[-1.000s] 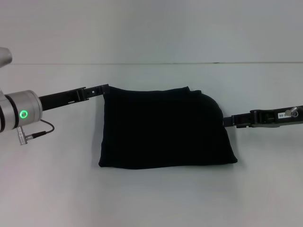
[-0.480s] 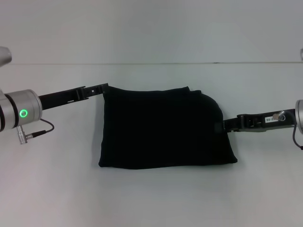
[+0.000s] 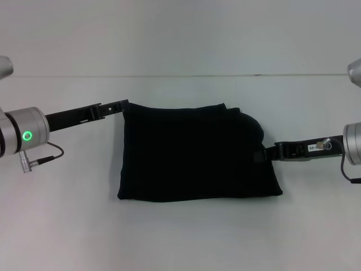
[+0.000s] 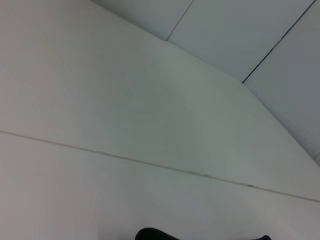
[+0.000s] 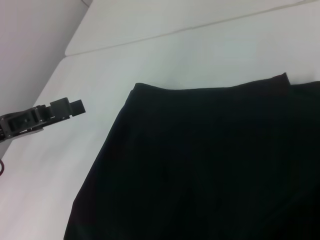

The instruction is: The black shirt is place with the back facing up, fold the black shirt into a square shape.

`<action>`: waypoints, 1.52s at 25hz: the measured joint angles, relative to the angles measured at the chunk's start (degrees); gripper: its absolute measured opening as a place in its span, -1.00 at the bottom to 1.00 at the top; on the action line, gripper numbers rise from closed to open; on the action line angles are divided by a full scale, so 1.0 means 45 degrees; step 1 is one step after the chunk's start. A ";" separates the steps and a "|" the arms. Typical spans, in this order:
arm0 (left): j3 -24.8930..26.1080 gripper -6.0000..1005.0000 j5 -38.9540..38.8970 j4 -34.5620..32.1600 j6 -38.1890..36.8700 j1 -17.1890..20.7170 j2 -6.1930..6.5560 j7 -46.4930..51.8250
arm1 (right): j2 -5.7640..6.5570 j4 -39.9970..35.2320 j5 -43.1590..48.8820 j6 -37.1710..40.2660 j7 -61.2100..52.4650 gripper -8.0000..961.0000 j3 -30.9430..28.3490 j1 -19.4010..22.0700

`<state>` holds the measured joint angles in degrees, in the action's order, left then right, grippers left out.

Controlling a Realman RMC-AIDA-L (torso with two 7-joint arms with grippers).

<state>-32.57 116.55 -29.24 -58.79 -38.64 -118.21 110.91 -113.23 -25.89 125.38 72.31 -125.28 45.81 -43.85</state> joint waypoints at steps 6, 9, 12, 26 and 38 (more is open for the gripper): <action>-0.0040 0.89 0.0162 -0.0349 -0.0755 0.0148 0.0012 -0.0072 | 0.0129 -0.0151 -0.0037 0.0127 0.0262 -0.96 -0.0149 0.0268; -0.0023 0.89 0.0361 -0.0884 -0.1883 0.0373 0.0028 -0.0323 | 0.0243 -0.0195 -0.0041 0.0133 0.0272 -0.96 -0.0177 0.0392; 0.0020 0.89 0.0478 -0.1522 -0.3186 0.0652 0.0035 -0.0611 | 0.0372 -0.0203 -0.0047 0.0140 0.0276 -0.96 -0.0382 0.0533; 0.0032 0.89 0.0518 -0.1896 -0.4664 0.0860 0.0039 -0.0798 | 0.0415 -0.0353 -0.0032 -0.0143 0.0304 -0.94 -0.0604 0.0747; -0.0064 0.89 0.1028 -0.1868 -0.4354 0.0824 0.0033 -0.0801 | 0.0936 -0.1460 -0.0045 -0.0491 0.0402 0.19 -0.2391 0.1118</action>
<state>-32.86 121.18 -37.64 -78.39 -34.93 -118.06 107.31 -109.02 -32.46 125.18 70.11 -123.47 35.05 -38.82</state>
